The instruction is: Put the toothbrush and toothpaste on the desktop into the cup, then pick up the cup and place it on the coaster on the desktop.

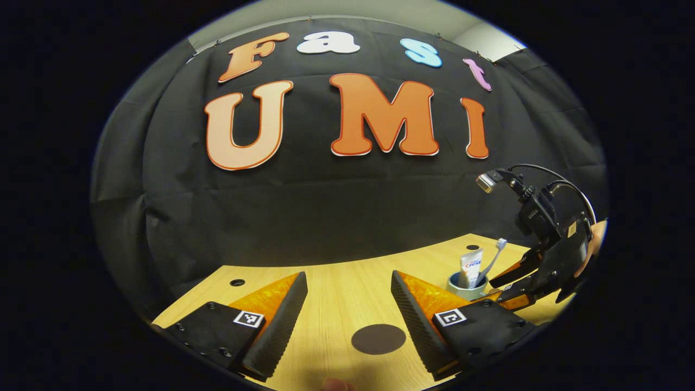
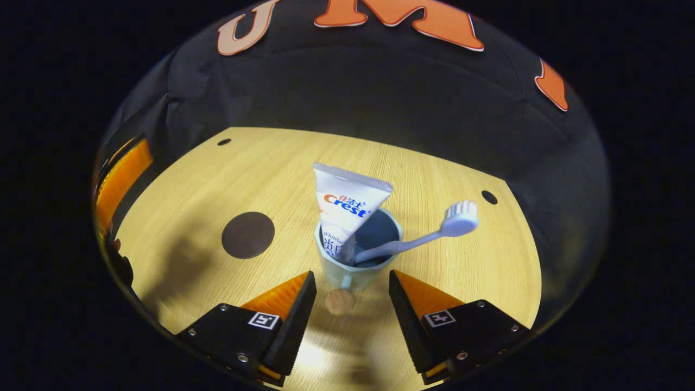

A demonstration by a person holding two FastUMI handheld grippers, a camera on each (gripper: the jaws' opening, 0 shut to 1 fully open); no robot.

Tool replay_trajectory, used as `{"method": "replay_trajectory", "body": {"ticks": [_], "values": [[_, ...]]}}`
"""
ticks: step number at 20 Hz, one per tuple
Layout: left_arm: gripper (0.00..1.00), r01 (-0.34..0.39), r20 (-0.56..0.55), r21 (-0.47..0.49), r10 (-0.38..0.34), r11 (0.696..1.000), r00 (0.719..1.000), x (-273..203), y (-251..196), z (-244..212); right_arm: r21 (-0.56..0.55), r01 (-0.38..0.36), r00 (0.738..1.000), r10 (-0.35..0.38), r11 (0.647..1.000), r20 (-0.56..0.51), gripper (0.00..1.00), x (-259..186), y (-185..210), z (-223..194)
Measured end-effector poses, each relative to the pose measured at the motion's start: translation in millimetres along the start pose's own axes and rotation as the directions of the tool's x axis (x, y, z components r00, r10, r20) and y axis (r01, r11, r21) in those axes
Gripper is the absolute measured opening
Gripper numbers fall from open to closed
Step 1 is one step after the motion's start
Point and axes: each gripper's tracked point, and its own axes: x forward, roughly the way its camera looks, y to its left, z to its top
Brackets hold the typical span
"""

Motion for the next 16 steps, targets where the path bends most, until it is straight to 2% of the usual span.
{"method": "replay_trajectory", "body": {"ticks": [4,6,7,8,10,13,14,16], "values": [[0.98,-0.001,-0.009,-0.019,0.001,1.0,1.0,-1.7,6.2,-7.8,0.033,0.008,0.994,-0.004,0.999,-0.109,0.78,14.9,-1.7,-10.5],[0.98,-0.003,-0.022,-0.032,0.002,0.999,1.0,-1.4,9.7,-14.2,0.048,0.006,0.991,0.001,0.999,-0.134,0.72,20.0,-0.8,-10.2],[0.98,-0.004,-0.026,-0.038,0.003,0.999,1.0,-1.4,11.1,-15.9,0.049,0.009,0.99,-0.002,0.999,-0.14,0.65,18.5,-1.1,-11.3],[0.98,-0.005,-0.031,-0.043,0.004,0.999,1.0,-0.3,12.8,-18.2,0.048,0.012,0.989,-0.005,0.999,-0.147,0.69,17.4,-1.3,-10.3],[0.98,-0.007,-0.043,-0.055,0.005,0.998,0.999,1.1,16.2,-25.0,0.051,0.019,0.987,-0.011,0.998,-0.161,0.65,17.2,0.0,-12.9],[0.98,-0.008,-0.059,-0.068,0.004,0.998,0.998,0.7,19.7,-32.6,0.091,0.009,0.981,0.009,0.996,-0.193,0.35,15.6,3.5,-16.4],[0.98,-0.015,-0.062,-0.068,0.01,0.998,0.998,0.1,22.5,-34.3,0.102,0.003,0.983,0.016,0.995,-0.184,0.3,14.2,4.7,-11.0],[0.98,-0.03,-0.062,-0.064,0.026,0.998,0.998,-0.2,28.8,-33.8,0.108,-0.001,0.984,0.02,0.994,-0.176,0.27,12.0,1.6,-10.0]]}}
